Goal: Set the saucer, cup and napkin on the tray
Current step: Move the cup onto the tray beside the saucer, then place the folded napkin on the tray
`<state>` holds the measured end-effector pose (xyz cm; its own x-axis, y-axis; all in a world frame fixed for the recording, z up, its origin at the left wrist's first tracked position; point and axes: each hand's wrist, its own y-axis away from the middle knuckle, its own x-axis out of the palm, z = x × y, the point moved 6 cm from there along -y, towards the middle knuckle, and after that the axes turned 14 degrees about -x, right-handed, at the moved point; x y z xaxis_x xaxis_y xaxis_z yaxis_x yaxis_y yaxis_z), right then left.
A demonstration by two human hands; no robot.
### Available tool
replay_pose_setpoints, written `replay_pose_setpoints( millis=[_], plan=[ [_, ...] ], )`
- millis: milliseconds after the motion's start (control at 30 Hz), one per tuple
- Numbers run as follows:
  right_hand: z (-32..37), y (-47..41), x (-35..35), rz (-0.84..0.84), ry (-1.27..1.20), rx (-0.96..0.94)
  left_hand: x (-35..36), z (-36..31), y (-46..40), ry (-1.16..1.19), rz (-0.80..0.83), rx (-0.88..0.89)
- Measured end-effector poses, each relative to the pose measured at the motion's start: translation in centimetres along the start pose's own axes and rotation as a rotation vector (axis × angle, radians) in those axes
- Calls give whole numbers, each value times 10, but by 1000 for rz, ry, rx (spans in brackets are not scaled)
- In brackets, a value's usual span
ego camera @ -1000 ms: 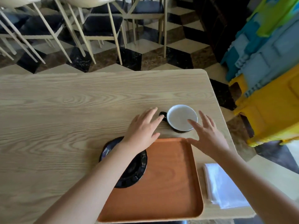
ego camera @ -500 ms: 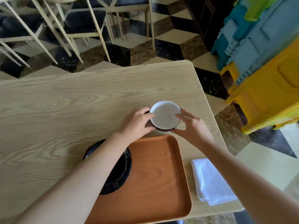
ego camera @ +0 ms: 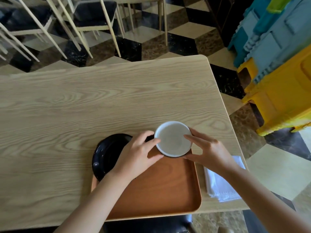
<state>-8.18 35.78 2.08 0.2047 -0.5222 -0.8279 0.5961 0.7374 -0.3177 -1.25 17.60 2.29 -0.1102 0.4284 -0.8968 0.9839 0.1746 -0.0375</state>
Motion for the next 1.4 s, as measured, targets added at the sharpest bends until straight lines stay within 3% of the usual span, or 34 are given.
replay_pose_setpoints(
  millis=[167, 567, 833, 1033, 1200, 1400],
  plan=[
    [-3, 10, 9, 16, -35, 17, 10, 3, 11, 63, -4, -72],
    [-8, 6, 8, 71, -33, 20, 13, 4, 13, 43, -93, -61],
    [8, 10, 6, 167, 166, -53, 17, -3, 25, 25, -53, -97],
    [8, 33, -15, 131, 180, 46, 13, -43, 50, 99, -140, 24],
    [-8, 93, -34, 103, 229, 235, 65, -112, 77, 18, 59, 265],
    [-20, 156, -25, 189, 148, 484, 115, -139, 92, -313, 302, 294]
  ],
)
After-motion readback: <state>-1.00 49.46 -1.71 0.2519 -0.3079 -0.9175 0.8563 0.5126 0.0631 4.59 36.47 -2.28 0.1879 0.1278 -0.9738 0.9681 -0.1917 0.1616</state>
